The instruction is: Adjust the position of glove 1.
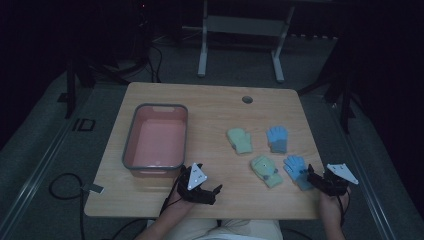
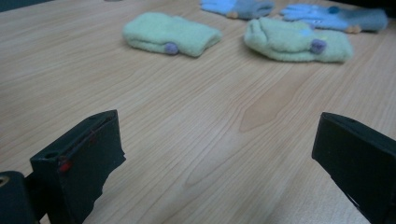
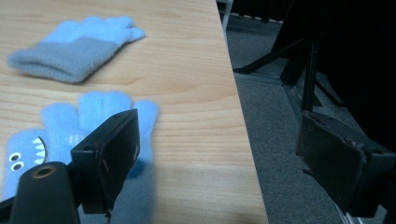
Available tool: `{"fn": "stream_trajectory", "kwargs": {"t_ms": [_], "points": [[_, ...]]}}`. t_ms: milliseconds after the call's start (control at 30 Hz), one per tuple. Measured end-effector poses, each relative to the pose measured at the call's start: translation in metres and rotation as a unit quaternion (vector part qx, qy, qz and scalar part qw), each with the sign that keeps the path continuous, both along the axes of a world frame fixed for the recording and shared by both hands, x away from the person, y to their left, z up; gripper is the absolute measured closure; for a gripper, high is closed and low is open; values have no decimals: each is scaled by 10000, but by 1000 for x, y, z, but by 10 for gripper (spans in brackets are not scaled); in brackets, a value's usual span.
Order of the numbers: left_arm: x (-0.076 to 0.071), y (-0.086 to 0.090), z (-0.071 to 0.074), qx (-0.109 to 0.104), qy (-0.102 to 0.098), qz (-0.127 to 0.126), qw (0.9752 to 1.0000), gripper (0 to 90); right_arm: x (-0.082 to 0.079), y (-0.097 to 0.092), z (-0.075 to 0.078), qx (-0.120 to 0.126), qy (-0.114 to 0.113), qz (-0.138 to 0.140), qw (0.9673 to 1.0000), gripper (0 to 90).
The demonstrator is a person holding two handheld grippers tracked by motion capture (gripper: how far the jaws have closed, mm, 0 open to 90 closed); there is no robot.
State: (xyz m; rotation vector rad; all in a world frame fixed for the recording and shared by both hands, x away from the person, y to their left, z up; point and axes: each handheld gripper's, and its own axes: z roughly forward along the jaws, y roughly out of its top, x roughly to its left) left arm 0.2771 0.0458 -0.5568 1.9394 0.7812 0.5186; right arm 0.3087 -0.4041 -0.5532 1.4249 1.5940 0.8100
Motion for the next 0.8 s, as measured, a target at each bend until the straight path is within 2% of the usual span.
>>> {"fn": "stream_trajectory", "kwargs": {"t_ms": [167, 333, 533, 700, 800], "points": [[-1, -1, 0, 46, -13, 0, 10000, 16, -1, 0, 0, -6, 39, 15, 10000, 138], [-1, 0, 0, 11, -20, -4, 10000, 16, 1, -2, 0, 44, 225, 98, 9997, 138], [-2, 0, 0, 8, -75, -8, 10000, 16, 1, -5, 0, 235, 408, 183, 9987, 138], [-3, -1, 0, 51, -128, -9, 9999, 16, 0, -10, 3, 437, 372, 194, 9982, 137], [-3, -1, 0, 47, -144, -13, 9999, 16, 0, -13, 2, 455, 419, 124, 9980, 138]]}}
